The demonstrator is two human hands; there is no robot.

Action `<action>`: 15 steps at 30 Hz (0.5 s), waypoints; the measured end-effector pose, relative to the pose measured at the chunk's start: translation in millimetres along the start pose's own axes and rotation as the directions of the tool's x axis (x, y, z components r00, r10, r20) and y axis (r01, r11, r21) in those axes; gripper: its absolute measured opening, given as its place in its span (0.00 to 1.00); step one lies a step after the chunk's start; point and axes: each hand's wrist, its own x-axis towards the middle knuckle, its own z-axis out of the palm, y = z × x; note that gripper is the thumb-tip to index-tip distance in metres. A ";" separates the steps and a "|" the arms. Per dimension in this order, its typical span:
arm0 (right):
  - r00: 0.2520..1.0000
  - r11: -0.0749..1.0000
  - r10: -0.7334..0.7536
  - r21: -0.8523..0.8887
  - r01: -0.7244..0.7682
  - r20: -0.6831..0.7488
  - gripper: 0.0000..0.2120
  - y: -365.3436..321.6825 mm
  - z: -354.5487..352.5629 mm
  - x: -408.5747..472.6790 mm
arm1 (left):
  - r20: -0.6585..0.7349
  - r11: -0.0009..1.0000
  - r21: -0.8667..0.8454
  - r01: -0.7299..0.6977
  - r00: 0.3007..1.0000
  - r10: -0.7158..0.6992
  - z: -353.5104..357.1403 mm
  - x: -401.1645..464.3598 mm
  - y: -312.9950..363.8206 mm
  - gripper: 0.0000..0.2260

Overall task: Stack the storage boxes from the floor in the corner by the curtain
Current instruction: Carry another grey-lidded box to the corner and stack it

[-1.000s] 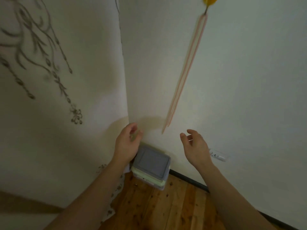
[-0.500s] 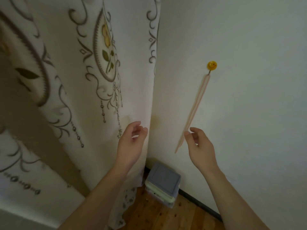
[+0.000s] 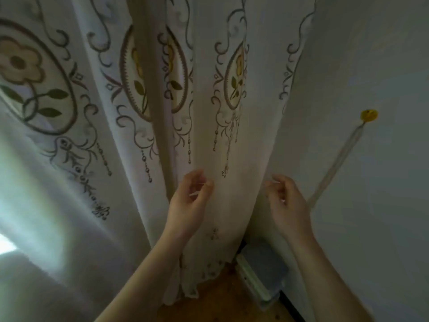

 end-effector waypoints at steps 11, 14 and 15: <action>0.935 0.991 -0.136 0.038 0.131 0.328 0.23 -45.1 37.2 -71.2 | -0.266 0.999 0.022 0.038 0.963 -0.031 -79.2 -125.4 11.8 0.17; 0.885 0.981 -0.192 0.122 0.154 0.425 0.24 -68.5 62.5 -97.1 | -0.377 0.999 0.008 0.047 0.925 -0.040 -113.5 -152.9 15.5 0.20; 0.865 0.976 -0.209 0.147 0.159 0.457 0.23 -77.2 71.2 -107.1 | -0.415 0.999 0.010 0.048 0.909 -0.040 -125.6 -162.4 16.1 0.20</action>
